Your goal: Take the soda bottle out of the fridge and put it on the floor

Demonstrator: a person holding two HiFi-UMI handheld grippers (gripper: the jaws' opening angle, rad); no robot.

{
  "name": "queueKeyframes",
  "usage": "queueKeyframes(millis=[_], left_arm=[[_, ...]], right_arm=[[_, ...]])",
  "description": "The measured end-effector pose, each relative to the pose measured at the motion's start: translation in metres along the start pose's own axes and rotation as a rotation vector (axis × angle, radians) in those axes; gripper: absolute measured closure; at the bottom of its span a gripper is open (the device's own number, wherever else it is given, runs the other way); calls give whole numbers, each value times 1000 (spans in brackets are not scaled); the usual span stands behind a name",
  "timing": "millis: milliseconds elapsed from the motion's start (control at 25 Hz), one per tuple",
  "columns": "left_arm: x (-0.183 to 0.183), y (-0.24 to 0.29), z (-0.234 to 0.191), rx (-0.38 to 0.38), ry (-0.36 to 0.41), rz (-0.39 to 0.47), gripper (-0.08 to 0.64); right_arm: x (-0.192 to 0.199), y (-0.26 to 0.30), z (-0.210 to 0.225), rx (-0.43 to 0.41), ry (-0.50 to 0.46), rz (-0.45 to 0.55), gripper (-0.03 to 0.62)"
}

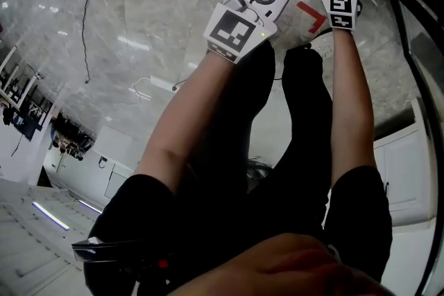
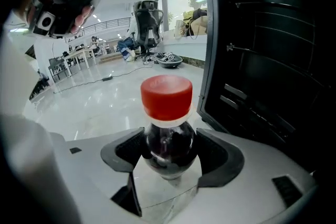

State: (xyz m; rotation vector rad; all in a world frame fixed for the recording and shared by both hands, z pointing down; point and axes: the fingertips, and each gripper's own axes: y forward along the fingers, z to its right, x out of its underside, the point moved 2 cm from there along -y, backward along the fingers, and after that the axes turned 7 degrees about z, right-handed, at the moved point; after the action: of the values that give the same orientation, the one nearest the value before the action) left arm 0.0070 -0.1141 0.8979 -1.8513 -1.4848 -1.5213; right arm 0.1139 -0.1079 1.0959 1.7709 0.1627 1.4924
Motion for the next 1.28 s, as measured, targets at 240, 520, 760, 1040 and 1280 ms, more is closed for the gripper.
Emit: queueKeyframes(millis=[240, 520, 760, 1040, 1280], left_arm=[[-10, -3, 2, -3, 1, -3, 555], [-46, -6, 6, -1, 21, 27, 555], [-89, -19, 20, 3, 43, 58, 555], [-169, -59, 66, 1, 71, 96, 555], [-273, -106, 145, 100, 16, 150, 555]], right_arm=[[-7, 0, -5, -22, -1, -21, 282], [-16, -17, -8, -63, 35, -52, 281], [-59, -54, -8, -83, -16, -32, 281], [-184, -167, -6, -71, 118, 138, 281], [-337, -310, -26, -140, 164, 366, 384]])
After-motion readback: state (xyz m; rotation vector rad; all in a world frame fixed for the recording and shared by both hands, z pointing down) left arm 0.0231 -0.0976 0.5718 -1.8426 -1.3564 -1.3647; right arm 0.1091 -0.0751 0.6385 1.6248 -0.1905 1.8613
